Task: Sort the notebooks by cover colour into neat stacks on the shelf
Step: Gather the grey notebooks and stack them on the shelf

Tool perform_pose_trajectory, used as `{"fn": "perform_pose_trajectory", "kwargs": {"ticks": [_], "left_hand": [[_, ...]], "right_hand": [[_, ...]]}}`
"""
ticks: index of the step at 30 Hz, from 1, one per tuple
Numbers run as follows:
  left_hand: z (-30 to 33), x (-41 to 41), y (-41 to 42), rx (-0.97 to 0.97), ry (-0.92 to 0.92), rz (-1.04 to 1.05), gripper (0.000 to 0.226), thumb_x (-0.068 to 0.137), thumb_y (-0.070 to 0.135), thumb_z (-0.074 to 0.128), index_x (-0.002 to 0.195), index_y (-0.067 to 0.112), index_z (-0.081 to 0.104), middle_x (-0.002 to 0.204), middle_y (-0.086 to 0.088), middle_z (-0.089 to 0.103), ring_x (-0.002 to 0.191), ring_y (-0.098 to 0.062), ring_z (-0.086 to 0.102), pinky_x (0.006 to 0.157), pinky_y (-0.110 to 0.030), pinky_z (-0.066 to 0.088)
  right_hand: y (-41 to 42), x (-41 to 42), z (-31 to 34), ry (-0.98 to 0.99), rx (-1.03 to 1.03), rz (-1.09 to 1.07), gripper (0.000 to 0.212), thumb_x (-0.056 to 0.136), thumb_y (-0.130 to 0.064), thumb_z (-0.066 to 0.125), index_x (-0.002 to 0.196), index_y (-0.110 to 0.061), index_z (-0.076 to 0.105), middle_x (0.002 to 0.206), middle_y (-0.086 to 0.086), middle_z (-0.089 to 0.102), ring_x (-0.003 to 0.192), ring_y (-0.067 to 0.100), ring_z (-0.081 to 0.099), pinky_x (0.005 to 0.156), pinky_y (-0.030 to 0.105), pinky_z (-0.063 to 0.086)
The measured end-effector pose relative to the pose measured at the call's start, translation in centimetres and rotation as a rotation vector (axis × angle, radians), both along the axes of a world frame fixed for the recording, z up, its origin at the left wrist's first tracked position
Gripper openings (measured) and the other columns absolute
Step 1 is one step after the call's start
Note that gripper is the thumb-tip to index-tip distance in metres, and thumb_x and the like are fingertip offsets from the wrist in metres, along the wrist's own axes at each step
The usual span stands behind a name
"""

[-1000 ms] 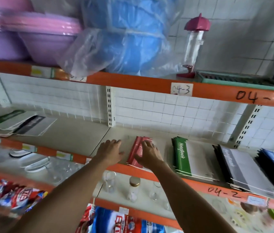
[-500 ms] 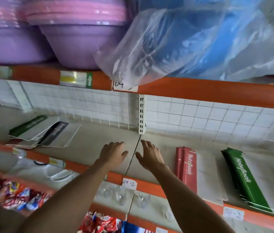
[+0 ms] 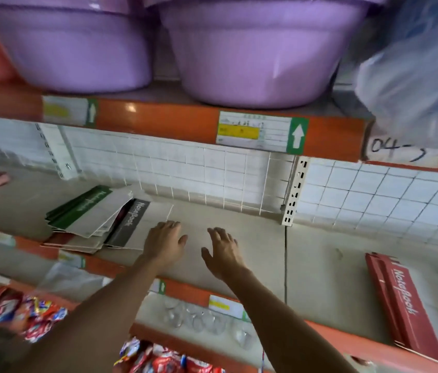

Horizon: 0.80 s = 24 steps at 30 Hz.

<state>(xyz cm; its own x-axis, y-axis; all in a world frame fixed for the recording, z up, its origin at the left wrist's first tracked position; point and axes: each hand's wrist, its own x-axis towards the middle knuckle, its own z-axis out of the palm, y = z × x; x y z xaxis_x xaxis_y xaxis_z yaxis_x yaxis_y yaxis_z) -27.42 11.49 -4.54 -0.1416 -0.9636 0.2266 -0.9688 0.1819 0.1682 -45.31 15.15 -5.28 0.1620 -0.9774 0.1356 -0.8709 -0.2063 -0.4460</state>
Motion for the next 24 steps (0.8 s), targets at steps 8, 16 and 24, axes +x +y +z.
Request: {"fn": "perform_pose_trajectory", "kwargs": {"ticks": [8,16,24], "left_hand": [[-2.1,12.7,-4.1,-0.066,0.000,0.051,0.022,0.085,0.028,0.067,0.101,0.012,0.067,0.104,-0.014,0.069,0.103,-0.037,0.059,0.087,-0.045,0.049],[-4.7,14.8,-5.6,-0.082,-0.004,-0.006,0.029,0.091,0.039,0.061,0.105,0.014,0.068,0.116,-0.016,0.064,0.109,-0.040,0.055,0.098,-0.052,0.041],[-6.5,14.4,-5.6,-0.082,-0.020,0.057,0.048,0.091,0.051,0.058,0.126,0.018,0.059,0.133,-0.043,0.046,0.128,-0.053,0.037,0.109,-0.062,0.026]], "right_hand": [[-2.4,15.6,-2.0,0.026,-0.091,0.050,0.047,0.082,-0.019,0.059,0.129,-0.013,0.061,0.135,0.013,0.058,0.124,0.037,0.055,0.100,0.047,0.044],[-1.4,17.0,-4.4,0.297,-0.041,-0.508,0.059,0.091,-0.054,0.033,0.112,-0.009,0.066,0.121,0.014,0.064,0.115,0.036,0.056,0.103,0.053,0.040],[-0.4,18.1,-3.5,0.233,0.020,-0.793,0.075,0.078,-0.077,0.051,0.108,-0.008,0.053,0.106,0.018,0.056,0.097,0.036,0.048,0.085,0.048,0.038]]}}
